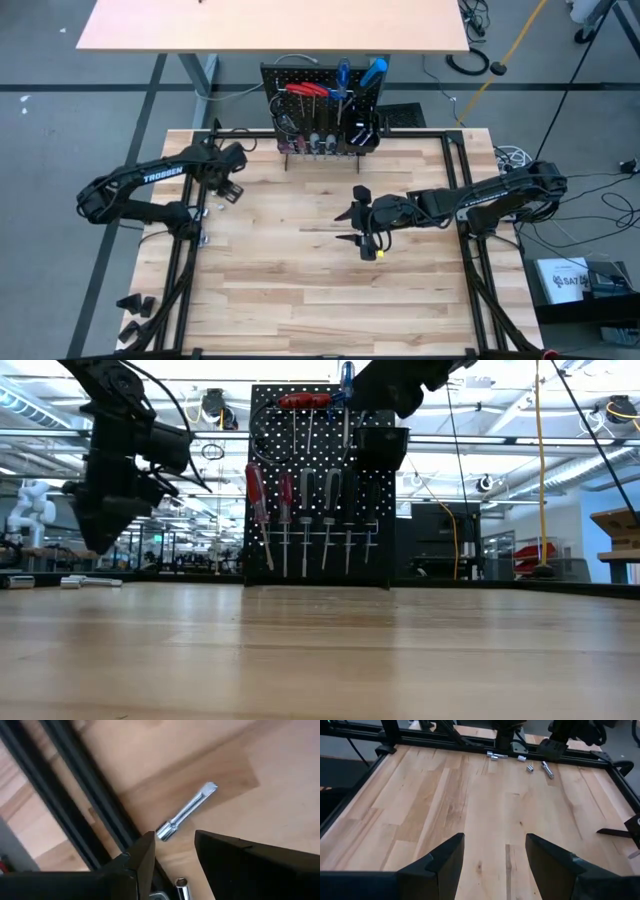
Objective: Hang tools onto peg board
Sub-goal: Put the extension bar into the black bin on the peg board
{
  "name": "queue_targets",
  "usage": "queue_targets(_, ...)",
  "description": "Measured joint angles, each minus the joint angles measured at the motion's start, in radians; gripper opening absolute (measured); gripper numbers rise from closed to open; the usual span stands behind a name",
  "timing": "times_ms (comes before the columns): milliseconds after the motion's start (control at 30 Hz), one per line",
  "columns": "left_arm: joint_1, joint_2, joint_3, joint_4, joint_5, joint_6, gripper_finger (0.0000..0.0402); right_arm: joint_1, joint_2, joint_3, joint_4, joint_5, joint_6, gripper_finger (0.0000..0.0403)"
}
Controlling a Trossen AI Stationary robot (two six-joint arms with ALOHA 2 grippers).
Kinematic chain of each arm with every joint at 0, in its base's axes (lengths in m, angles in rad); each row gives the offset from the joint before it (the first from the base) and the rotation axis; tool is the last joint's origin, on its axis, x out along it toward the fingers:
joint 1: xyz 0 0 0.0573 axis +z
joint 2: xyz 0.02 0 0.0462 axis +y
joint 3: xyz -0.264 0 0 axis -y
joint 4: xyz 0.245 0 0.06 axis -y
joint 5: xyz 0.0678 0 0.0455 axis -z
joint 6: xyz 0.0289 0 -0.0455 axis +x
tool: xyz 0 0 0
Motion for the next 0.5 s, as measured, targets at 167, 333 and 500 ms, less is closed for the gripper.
queue_targets(167, 0.0, 0.019, 0.0, 0.024, 0.12, 0.076, 0.0147, 0.0, 0.0, 0.0, 0.0, 0.0, 0.001, 0.0206)
queue_targets(333, 0.001, 0.067, -0.008, 0.062, 0.061, 0.007, 0.0147, 0.0, 0.0, 0.0, 0.0, 0.0, 0.001, 0.0206)
queue_targets(500, 0.01, 0.141, -0.016, 0.092, 0.047, 0.006, 0.0147, 0.0, 0.0, 0.0, -0.001, 0.0, 0.001, 0.0206)
